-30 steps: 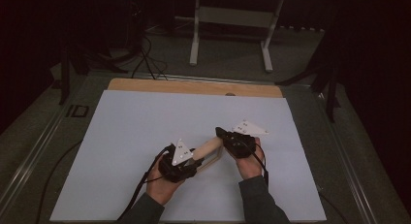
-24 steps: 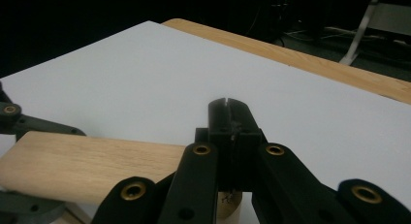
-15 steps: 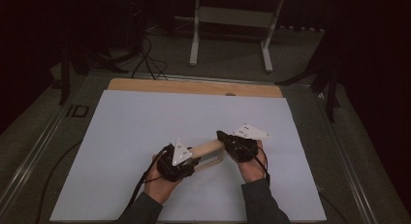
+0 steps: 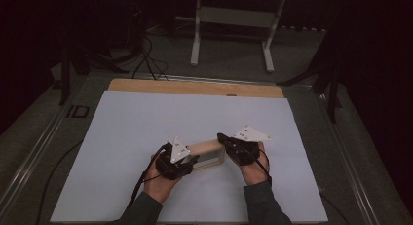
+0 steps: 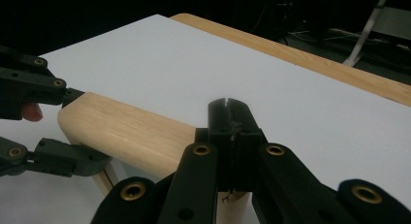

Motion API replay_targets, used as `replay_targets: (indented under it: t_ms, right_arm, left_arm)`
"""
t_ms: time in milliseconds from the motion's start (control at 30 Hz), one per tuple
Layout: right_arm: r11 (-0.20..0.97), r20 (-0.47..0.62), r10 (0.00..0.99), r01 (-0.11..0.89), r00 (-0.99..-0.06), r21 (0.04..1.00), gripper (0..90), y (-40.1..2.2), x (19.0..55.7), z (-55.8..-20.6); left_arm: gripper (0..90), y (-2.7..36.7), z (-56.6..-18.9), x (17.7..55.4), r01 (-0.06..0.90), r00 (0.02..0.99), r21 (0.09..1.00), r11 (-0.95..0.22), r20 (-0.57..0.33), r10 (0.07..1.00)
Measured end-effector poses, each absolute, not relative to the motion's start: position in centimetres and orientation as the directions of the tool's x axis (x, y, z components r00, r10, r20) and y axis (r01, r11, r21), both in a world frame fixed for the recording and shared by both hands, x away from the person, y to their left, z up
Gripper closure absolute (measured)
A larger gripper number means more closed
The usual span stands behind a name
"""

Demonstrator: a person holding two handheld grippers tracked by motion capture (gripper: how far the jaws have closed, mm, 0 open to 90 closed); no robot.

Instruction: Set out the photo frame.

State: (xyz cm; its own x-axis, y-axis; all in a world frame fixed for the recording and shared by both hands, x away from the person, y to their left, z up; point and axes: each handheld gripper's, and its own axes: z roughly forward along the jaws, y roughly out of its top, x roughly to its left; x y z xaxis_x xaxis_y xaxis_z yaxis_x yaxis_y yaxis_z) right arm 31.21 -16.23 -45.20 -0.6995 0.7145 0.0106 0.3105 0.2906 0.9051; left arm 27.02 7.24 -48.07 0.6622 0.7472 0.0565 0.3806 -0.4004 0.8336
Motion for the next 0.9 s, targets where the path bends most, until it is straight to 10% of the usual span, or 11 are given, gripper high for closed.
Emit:
replay_targets:
  t_ms: [900]
  right_arm:
    - [0.347, 0.048, 0.596, 0.312, -0.802, 0.884, 46.4, -18.5, 31.3, -45.1]
  left_arm:
    - [52.7, 7.7, -48.4, 26.9, 0.398, 0.673, 0.827, -0.398, 0.032, 0.739]
